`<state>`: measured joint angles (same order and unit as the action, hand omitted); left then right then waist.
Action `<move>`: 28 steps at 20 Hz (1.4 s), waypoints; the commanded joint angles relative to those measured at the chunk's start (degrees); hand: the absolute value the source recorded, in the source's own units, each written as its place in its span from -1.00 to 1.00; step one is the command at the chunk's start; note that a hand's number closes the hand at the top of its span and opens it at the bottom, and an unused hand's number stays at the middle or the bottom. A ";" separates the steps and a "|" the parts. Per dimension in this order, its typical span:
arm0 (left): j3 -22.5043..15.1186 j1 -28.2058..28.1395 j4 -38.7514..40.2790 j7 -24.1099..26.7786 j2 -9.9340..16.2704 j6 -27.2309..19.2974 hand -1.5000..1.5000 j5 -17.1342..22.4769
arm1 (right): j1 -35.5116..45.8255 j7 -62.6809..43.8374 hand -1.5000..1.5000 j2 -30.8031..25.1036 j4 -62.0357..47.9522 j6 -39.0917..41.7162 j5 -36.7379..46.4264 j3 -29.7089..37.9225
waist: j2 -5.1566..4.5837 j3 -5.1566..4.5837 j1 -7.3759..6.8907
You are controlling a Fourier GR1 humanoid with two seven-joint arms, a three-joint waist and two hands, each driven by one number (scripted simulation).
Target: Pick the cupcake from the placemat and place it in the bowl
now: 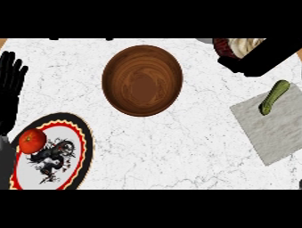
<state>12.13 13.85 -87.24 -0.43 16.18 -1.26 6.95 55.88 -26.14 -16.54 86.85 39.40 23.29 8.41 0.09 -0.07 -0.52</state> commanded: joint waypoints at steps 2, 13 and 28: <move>1.62 2.05 2.02 -0.04 1.62 1.03 0.00 0.80 | 2.17 -0.73 1.00 6.54 -6.58 -4.95 4.45 -6.55 | -0.28 0.03 -0.23; 0.74 0.71 2.01 1.01 0.28 1.34 0.00 0.13 | 3.68 2.18 1.00 14.77 -21.12 -18.73 17.07 -15.59 | -0.33 0.03 -0.30; -0.07 3.29 1.01 -1.17 0.04 0.67 0.00 -0.30 | -2.23 14.40 -1.00 16.53 -41.77 -44.72 0.39 -16.02 | -0.52 0.12 -1.86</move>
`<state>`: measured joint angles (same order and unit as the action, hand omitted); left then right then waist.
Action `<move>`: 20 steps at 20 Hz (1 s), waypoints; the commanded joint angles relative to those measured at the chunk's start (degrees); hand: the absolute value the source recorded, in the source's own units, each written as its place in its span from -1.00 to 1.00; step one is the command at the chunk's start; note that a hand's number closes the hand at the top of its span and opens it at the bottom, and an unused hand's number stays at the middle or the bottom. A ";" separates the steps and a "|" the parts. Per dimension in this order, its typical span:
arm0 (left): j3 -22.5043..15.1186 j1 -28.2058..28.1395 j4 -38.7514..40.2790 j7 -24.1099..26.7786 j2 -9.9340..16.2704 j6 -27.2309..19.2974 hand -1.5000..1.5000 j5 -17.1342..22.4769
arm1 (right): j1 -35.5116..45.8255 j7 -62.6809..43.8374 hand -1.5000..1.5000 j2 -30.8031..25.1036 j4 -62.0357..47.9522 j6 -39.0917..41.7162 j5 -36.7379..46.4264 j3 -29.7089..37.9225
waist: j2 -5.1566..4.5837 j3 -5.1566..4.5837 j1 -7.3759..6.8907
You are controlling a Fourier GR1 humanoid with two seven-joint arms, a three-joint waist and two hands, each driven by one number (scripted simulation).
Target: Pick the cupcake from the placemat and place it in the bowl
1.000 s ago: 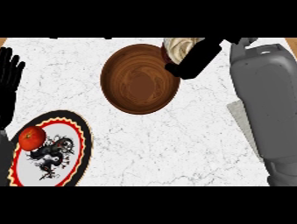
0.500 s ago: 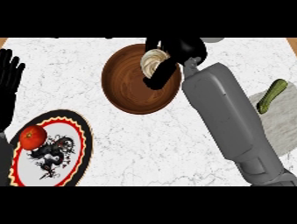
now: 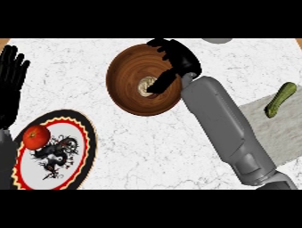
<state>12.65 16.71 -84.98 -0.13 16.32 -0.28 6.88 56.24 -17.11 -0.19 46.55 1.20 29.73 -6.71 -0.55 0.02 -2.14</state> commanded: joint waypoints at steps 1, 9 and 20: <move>0.22 1.47 0.55 -0.25 0.93 0.65 0.00 0.11 | 1.28 6.35 -1.00 0.18 -4.20 -8.56 -7.06 0.34 | -0.15 0.01 -0.64; 0.47 -0.33 -1.72 -2.04 0.05 0.33 0.00 1.19 | 2.43 10.67 -1.00 -1.69 -2.86 -19.11 -8.30 11.20 | 0.46 0.02 1.31; -2.15 0.63 -0.08 -0.02 -3.01 -3.54 0.00 -3.12 | -3.88 23.94 -1.00 -16.95 -6.94 -6.95 -20.18 23.87 | 0.26 0.03 1.86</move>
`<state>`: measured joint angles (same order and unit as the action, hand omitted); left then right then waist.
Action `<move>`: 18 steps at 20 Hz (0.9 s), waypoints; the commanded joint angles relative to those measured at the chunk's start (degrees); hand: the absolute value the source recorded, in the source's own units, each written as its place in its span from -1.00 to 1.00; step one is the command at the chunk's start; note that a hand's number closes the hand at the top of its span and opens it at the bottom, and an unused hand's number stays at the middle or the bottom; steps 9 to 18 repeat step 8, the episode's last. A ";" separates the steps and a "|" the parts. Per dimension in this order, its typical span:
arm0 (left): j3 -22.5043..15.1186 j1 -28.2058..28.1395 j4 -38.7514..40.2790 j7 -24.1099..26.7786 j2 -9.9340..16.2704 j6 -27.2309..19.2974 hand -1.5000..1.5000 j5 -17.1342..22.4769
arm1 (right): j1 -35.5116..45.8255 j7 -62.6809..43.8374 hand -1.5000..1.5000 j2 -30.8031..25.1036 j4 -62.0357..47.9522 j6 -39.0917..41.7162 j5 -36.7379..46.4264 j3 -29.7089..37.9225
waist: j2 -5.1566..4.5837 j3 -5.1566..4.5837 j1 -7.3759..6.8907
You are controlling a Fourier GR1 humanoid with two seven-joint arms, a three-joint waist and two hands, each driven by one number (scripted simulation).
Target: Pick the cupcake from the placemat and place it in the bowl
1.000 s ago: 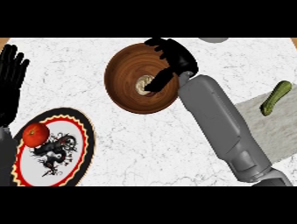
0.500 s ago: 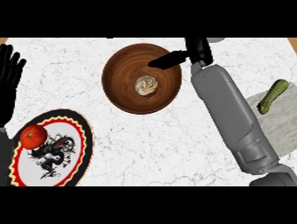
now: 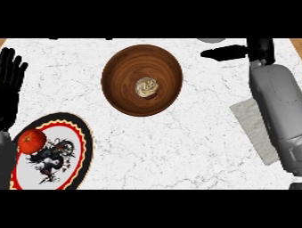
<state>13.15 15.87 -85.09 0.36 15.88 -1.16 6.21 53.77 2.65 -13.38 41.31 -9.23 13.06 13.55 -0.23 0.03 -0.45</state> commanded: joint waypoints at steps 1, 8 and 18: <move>0.39 -0.74 -3.21 -1.78 0.87 0.88 0.00 1.04 | -1.30 7.30 -1.00 -6.27 -4.54 4.65 -4.02 5.06 | -0.11 0.03 -0.65; 0.45 0.83 1.99 1.64 0.23 1.02 0.00 0.18 | -4.57 15.96 -1.00 -15.96 -12.46 16.61 -8.18 9.49 | -0.36 0.03 -0.49; 0.45 0.83 1.99 1.64 0.23 1.02 0.00 0.18 | -4.57 15.96 -1.00 -15.96 -12.46 16.61 -8.18 9.49 | -0.36 0.03 -0.49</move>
